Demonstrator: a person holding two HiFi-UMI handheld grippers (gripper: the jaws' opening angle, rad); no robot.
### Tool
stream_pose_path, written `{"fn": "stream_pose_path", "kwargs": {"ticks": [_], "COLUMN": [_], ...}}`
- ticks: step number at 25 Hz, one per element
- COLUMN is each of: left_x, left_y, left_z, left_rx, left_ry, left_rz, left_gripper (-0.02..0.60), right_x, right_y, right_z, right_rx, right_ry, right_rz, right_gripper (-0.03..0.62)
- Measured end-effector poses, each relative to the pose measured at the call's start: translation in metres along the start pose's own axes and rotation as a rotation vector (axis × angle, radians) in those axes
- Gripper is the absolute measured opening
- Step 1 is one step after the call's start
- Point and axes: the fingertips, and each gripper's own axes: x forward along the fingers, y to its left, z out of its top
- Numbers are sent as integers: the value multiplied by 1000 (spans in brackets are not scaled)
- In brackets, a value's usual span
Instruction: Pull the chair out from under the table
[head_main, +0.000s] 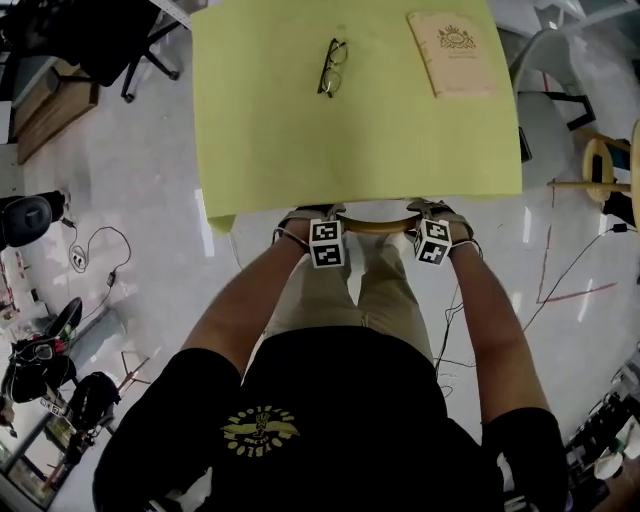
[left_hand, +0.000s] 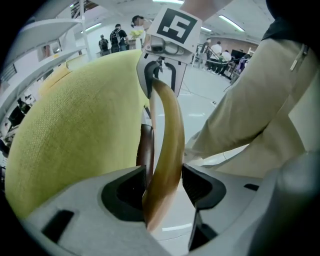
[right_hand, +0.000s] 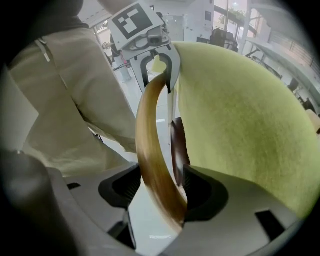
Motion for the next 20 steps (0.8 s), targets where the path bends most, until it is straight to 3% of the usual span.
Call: {"fn": "stream_pose_path", "kwargs": {"ticks": [6, 10, 17, 20], "left_x": [9, 18, 20, 19], "left_y": [0, 2, -10, -12], "left_z": [-1, -3, -5, -7], "left_rx": [120, 202, 204, 211], "left_ry": [21, 59, 110, 153], "left_rz": [0, 44, -31, -26], "left_gripper": [213, 204, 173, 163], "right_x": [4, 4, 5, 5], "right_y": [-1, -3, 6, 9], "right_z": [-5, -2, -8, -7], "right_rx": [-5, -1, -41, -85], "right_ry": [45, 60, 56, 59], "right_rz": [-17, -38, -60, -64], "right_gripper": [244, 245, 244, 226]}}
